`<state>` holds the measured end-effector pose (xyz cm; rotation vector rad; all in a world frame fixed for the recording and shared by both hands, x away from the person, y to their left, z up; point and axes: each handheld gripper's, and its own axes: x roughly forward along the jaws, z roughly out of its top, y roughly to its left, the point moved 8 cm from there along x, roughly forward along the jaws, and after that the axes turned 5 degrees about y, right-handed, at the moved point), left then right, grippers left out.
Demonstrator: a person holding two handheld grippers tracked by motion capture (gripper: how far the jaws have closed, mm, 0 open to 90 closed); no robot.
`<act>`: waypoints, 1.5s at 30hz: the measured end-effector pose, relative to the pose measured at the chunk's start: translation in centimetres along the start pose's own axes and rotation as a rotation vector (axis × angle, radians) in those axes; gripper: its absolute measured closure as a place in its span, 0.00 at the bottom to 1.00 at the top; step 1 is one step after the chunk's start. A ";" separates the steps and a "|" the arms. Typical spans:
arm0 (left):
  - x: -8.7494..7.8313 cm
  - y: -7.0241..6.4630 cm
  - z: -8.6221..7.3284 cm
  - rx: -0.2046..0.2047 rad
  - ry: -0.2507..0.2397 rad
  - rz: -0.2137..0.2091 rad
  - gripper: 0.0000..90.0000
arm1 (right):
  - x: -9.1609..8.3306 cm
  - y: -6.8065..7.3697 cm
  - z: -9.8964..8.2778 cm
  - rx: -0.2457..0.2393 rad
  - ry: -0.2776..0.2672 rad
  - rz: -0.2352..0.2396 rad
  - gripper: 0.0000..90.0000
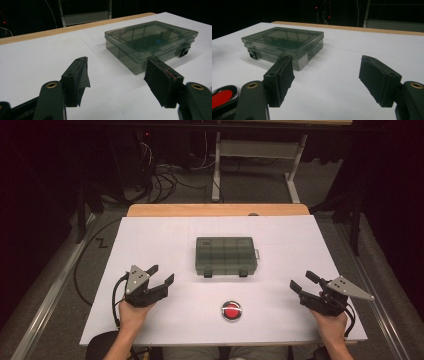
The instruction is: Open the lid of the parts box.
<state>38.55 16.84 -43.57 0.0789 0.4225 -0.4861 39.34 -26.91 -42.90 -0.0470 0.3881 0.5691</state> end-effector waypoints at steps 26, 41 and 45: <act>-0.1 0.0 0.4 -0.011 -0.027 -0.016 0.42 | 0.0 0.3 0.3 -0.011 -0.015 0.006 0.35; 0.4 0.1 0.7 -0.002 -0.044 -0.009 0.42 | 1.0 0.7 0.7 -0.033 -0.012 0.028 0.39; 1.0 0.2 0.9 0.009 -0.040 -0.003 0.42 | 1.4 0.7 0.8 -0.035 -0.010 0.033 0.41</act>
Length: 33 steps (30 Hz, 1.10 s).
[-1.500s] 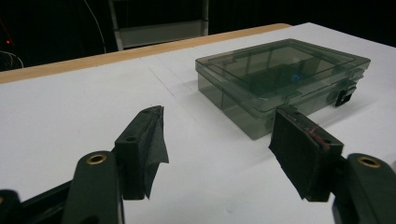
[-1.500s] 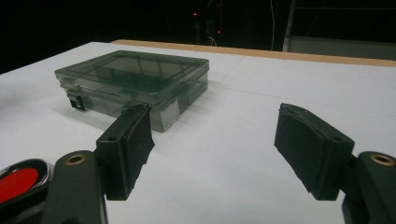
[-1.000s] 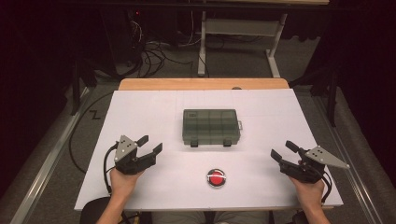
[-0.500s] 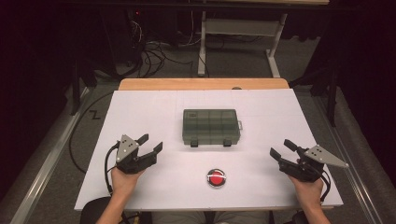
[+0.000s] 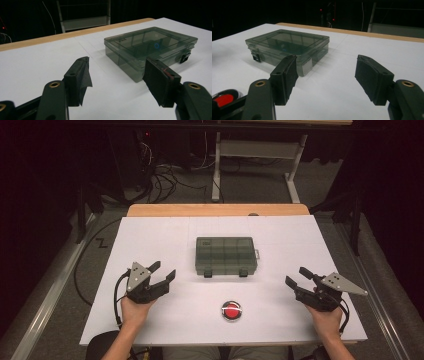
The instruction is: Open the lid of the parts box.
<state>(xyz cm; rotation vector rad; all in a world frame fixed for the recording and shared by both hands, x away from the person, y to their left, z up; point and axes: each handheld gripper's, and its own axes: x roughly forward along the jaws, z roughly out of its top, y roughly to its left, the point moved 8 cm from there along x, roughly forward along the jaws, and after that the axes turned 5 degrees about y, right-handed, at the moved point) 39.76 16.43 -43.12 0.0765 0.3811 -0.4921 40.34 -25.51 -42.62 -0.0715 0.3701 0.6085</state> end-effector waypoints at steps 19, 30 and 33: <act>2.0 -0.8 1.1 0.023 0.014 -0.033 0.42 | 1.5 -0.1 1.3 0.015 -0.005 0.021 0.43; 3.2 -1.0 1.7 0.023 0.008 -0.039 0.42 | 2.8 -0.2 1.4 -0.012 0.013 0.018 0.45; 3.3 -1.0 1.8 0.024 0.005 -0.041 0.42 | 3.0 -0.2 1.5 -0.010 0.016 0.017 0.46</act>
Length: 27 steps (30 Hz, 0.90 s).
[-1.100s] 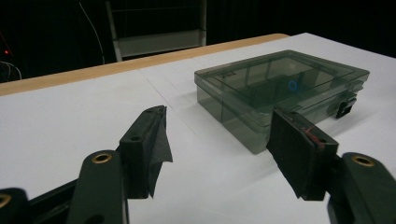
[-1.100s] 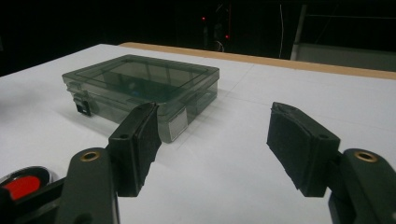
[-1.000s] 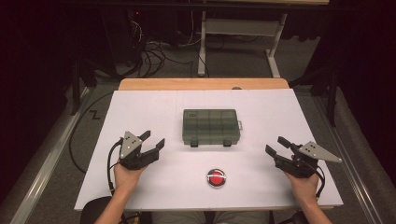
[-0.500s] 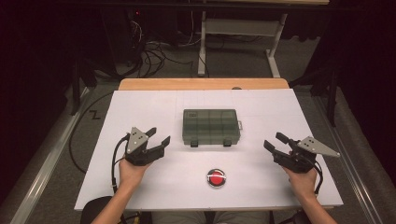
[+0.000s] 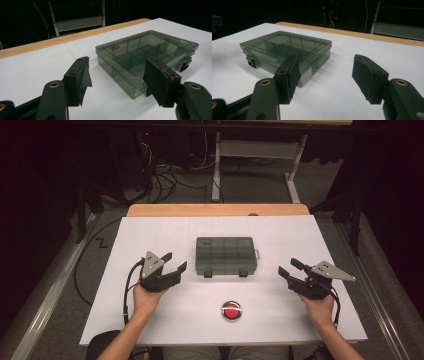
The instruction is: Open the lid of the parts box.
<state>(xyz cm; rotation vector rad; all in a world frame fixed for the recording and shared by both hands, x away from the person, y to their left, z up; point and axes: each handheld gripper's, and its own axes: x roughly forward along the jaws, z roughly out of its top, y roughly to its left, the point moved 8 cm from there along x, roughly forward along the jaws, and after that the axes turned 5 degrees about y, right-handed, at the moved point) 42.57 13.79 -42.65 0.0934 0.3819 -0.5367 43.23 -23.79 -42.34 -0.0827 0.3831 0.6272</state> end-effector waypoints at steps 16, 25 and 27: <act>1.5 -0.3 0.5 0.005 0.007 -0.015 0.43 | 2.9 1.0 0.9 0.017 0.044 0.034 0.51; 2.0 -0.4 0.9 -0.002 -0.001 -0.019 0.42 | 4.2 1.5 1.2 0.016 0.055 0.035 0.51; 2.1 -0.4 0.9 -0.003 0.001 -0.019 0.42 | 4.4 1.5 1.2 0.015 0.055 0.035 0.51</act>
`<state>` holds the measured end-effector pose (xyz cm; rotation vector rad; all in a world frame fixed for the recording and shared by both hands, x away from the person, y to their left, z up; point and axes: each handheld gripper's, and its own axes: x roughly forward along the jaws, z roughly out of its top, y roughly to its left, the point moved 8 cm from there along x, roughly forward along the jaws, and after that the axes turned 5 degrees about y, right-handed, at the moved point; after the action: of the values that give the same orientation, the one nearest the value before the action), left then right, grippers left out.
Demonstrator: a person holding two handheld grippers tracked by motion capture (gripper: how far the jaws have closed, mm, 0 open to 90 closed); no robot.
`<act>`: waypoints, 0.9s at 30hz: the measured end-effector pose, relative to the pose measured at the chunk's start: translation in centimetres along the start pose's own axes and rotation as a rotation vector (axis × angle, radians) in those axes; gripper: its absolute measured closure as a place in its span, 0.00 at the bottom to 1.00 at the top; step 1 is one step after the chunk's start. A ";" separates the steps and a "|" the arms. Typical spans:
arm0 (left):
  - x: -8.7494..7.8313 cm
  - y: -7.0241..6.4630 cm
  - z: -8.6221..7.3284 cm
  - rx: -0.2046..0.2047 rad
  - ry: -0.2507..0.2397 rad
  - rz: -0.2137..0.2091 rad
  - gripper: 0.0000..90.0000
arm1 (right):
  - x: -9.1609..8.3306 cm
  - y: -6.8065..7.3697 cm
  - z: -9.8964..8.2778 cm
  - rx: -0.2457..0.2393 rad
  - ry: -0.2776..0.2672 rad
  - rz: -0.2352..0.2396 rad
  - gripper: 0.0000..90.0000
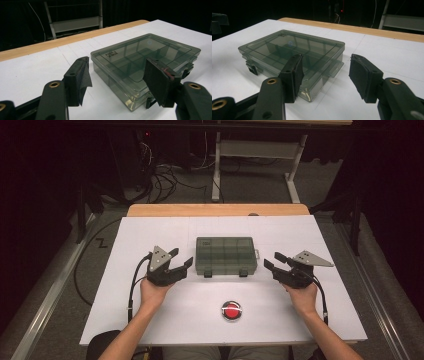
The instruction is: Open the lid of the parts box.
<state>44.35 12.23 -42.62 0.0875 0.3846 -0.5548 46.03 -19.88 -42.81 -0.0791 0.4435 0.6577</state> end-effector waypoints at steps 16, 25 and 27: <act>1.7 -0.4 0.2 -0.006 0.021 -0.009 0.40 | 1.5 0.1 -0.3 -0.024 0.034 -0.007 0.51; 2.8 -0.8 0.8 0.007 0.015 -0.006 0.40 | 2.5 0.6 0.4 -0.030 0.036 0.001 0.52; 3.2 -0.9 0.9 0.014 0.012 -0.003 0.40 | 2.9 0.8 0.5 -0.017 0.037 0.014 0.52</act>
<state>46.67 9.75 -42.93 0.1034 0.3926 -0.5600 47.78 -17.54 -43.52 -0.1046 0.4742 0.6748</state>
